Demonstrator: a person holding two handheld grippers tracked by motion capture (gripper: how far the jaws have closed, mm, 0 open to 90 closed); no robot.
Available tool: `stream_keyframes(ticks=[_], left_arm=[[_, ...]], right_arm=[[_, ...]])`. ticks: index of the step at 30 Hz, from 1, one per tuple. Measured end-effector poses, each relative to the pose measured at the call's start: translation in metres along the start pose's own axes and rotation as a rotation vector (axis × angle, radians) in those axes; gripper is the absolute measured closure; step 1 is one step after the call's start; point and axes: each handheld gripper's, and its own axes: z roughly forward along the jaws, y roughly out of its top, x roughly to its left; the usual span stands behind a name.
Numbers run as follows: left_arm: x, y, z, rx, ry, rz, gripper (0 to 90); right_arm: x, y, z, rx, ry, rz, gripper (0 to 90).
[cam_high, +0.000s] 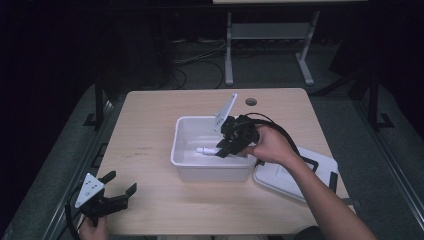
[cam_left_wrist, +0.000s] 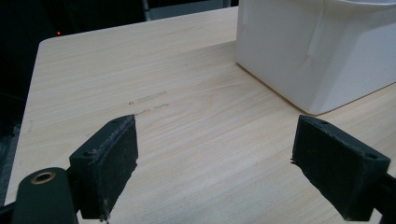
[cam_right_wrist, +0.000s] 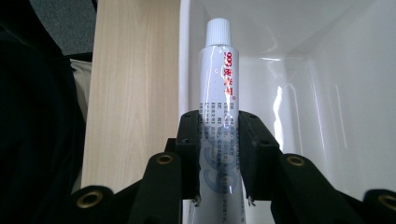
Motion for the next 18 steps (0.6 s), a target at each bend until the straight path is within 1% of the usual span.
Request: stream_keyframes(ticks=[2,4,6,10,12,14,18], left_arm=[[0.0,0.0,0.0,0.001,-0.001,0.001,13.4],[0.0,0.0,0.0,0.004,0.0,0.003,13.4],[0.0,0.0,0.0,0.006,-0.001,0.004,13.4],[0.0,0.0,0.0,0.003,0.0,0.003,13.4],[0.0,0.0,0.0,0.001,0.001,0.002,13.4],[0.0,0.0,0.0,0.002,0.0,0.001,13.4],[0.0,0.0,0.0,0.003,0.0,0.003,13.4]], right_arm=[[-0.002,-0.002,0.002,-0.002,0.006,0.006,70.9],[-0.003,-0.002,0.005,0.009,0.008,0.011,70.9],[-0.005,-0.002,0.008,0.013,0.009,0.001,70.9],[-0.008,-0.003,0.013,0.034,0.013,0.014,70.9],[-0.009,-0.005,0.016,0.036,0.015,0.019,70.9],[-0.011,-0.007,0.019,0.026,0.023,0.028,70.9],[-0.014,-0.012,0.025,0.033,0.032,0.039,70.9]])
